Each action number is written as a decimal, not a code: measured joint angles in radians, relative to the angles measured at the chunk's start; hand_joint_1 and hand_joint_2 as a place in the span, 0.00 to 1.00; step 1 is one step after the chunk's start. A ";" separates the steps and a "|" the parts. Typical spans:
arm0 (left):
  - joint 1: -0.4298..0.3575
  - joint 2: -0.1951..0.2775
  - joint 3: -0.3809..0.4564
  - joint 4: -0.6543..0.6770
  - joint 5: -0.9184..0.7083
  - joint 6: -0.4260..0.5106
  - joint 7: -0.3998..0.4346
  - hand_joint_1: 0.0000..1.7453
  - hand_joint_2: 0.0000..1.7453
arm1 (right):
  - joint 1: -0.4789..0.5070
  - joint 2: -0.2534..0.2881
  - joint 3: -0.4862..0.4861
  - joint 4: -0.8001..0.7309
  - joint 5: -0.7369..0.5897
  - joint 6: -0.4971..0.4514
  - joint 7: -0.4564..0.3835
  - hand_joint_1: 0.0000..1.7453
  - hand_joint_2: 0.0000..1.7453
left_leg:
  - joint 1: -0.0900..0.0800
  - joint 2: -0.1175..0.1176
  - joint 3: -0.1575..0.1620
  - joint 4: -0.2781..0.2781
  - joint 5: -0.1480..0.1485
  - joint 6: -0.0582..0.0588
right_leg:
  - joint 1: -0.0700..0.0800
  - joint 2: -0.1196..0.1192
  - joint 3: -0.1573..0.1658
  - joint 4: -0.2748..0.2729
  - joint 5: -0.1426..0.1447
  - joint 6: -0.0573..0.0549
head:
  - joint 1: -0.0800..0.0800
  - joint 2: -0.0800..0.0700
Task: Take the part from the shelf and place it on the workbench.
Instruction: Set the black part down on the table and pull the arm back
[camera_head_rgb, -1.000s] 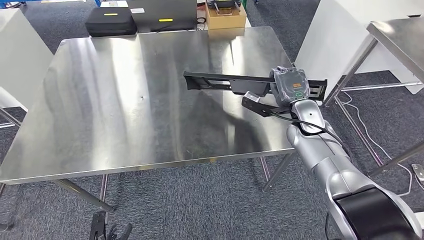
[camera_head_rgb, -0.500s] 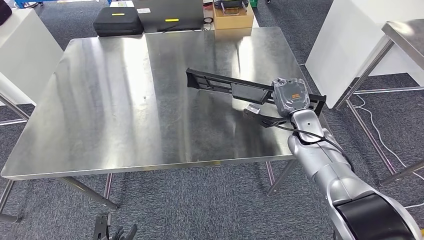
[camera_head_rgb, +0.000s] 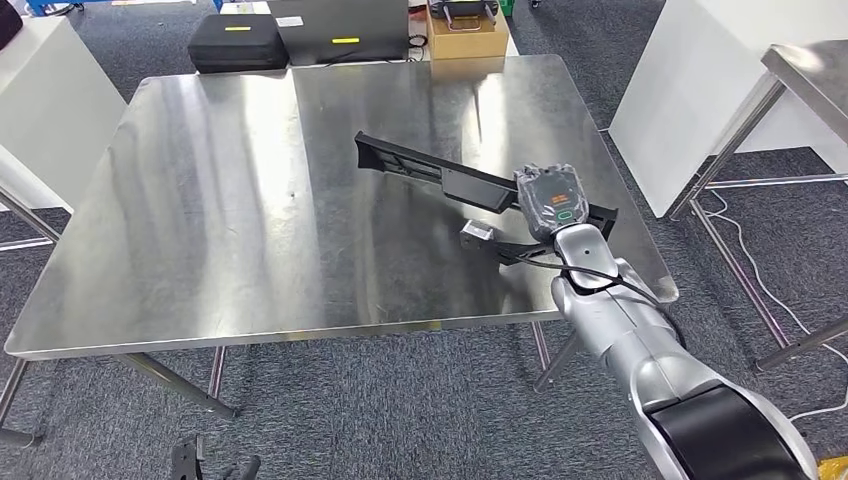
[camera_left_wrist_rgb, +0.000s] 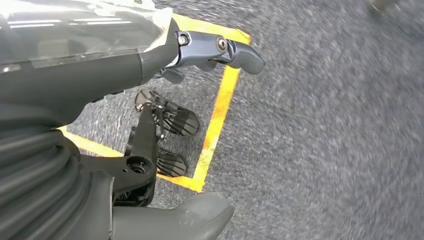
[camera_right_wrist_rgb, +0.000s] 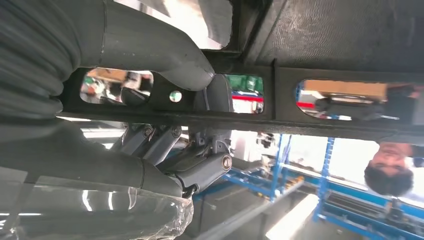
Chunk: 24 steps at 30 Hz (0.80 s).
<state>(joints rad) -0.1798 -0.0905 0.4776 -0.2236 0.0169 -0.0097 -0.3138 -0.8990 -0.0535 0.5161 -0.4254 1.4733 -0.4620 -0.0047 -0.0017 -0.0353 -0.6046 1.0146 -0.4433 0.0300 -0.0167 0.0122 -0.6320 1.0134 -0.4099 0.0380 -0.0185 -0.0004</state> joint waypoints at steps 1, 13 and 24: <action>0.000 0.001 0.010 0.000 0.008 -0.004 0.006 0.00 1.00 | 0.000 0.006 0.001 0.000 0.006 0.002 0.000 0.50 0.50 | -0.001 0.000 0.000 0.000 0.000 0.000 | 0.000 0.000 0.000 0.000 0.000 0.000 | 0.000 0.000; 0.006 0.008 0.059 0.000 0.015 0.008 0.040 0.00 0.50 | -0.004 0.040 0.011 0.000 0.039 0.010 -0.002 0.00 0.00 | -0.007 -0.002 0.000 0.000 0.001 0.002 | 0.000 -0.001 0.002 -0.003 0.000 0.000 | 0.000 0.000; 0.008 0.011 0.060 0.000 0.001 -0.010 0.064 0.00 0.00 | -0.004 0.045 -0.011 0.000 0.020 0.063 -0.020 0.00 0.00 | -0.008 -0.001 0.000 0.001 0.000 0.002 | -0.003 -0.001 0.003 -0.003 0.000 0.001 | 0.000 0.000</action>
<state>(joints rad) -0.1719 -0.0793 0.5379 -0.2232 0.0182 -0.0193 -0.2499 -0.9025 -0.0084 0.5047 -0.4250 1.4929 -0.3987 -0.0245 -0.0099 -0.0368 -0.6045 1.0152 -0.4429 0.0318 -0.0195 0.0116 -0.6294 1.0103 -0.4096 0.0386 -0.0185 -0.0004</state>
